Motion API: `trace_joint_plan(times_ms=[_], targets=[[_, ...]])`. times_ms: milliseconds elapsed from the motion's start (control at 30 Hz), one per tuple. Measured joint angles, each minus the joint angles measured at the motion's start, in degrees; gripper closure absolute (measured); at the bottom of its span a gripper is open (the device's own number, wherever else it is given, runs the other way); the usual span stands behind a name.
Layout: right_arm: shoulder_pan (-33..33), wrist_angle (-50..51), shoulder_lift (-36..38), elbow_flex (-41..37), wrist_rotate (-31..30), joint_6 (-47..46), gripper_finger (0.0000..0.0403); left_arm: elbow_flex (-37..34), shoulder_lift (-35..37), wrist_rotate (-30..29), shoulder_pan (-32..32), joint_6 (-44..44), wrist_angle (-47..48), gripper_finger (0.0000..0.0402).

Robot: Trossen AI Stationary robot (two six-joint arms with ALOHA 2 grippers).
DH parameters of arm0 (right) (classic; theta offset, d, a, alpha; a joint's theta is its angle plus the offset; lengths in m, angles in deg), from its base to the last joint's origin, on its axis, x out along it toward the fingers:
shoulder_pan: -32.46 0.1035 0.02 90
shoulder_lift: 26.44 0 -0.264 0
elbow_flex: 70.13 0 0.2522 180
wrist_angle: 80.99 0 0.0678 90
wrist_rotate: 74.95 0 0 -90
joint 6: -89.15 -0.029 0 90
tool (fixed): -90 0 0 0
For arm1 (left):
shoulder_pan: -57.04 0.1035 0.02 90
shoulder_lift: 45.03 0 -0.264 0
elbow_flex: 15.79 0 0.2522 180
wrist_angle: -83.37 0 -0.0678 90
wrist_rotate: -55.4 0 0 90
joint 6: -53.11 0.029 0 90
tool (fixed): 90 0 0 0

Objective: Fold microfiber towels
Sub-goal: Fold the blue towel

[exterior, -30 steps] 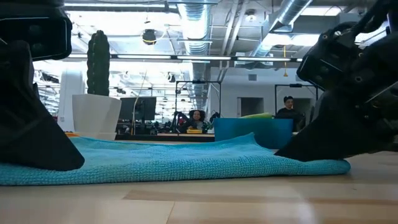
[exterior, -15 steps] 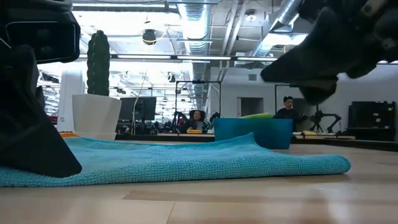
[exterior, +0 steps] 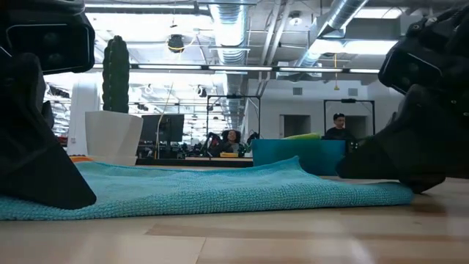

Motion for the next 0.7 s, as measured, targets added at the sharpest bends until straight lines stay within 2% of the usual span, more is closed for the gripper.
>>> trace_joint_plan(times_ms=[200, 500, 633, 700], targets=[[0.29, 5.69, 1.81, 0.1, 2.56, 0.57, 0.0393, 0.0, 0.13, 0.84, 0.11, 1.08, 0.48, 0.0401], [0.15, 7.36, 1.7, 0.2, 3.95, 1.53, 0.0387, -0.05, 0.85, 1.16, 0.26, 3.12, 0.62, 0.0401], [-1.03, 9.06, 6.18, -0.43, 7.41, 0.97, 0.0391, -0.11, 1.47, 2.22, 0.84, 4.51, 0.72, 0.0401], [-1.96, 11.52, 10.39, -1.11, 7.49, 3.85, 0.0387, -0.11, 1.85, 3.09, 1.35, 5.69, 0.72, 0.0401]])
